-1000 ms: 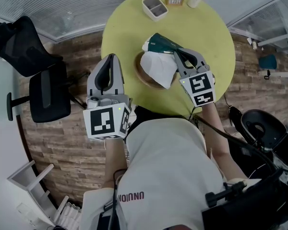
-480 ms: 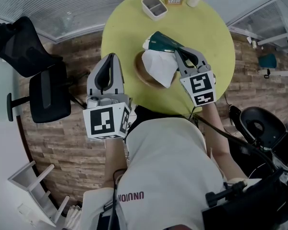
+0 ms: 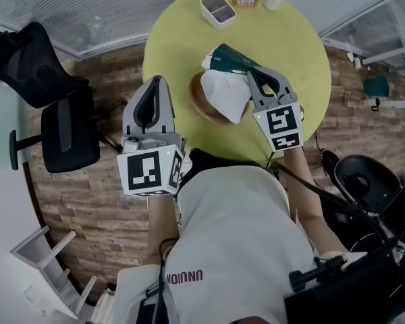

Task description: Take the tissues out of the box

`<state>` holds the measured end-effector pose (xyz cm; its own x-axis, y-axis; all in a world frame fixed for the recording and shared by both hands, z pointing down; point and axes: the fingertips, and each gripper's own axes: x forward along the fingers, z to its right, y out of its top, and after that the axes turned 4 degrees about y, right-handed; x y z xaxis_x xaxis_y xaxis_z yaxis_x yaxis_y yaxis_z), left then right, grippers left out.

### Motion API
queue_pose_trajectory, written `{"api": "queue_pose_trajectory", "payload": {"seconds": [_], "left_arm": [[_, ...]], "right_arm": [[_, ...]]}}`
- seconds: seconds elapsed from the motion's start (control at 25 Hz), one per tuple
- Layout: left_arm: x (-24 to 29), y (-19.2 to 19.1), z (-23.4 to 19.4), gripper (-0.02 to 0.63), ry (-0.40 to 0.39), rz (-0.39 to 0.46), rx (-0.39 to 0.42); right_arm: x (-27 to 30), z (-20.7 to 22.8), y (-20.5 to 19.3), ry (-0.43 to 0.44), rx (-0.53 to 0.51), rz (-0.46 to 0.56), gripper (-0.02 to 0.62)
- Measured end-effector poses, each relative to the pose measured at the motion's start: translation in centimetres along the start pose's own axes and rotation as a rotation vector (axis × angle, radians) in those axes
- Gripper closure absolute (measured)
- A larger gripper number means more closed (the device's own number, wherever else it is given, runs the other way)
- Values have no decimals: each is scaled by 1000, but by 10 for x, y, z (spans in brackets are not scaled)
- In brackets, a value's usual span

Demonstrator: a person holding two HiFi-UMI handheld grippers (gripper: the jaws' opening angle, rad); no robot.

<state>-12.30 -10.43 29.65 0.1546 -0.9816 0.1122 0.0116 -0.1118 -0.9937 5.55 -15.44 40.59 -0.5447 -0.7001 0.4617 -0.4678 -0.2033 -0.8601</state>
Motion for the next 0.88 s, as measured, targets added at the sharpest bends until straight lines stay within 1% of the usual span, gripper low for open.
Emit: {"api": "queue_pose_trajectory", "payload": {"seconds": [0.88], "left_arm": [[-4,0,-2,594,5,3,-1]], "right_arm": [[-5,2,2,-37,4,25,575]]}}
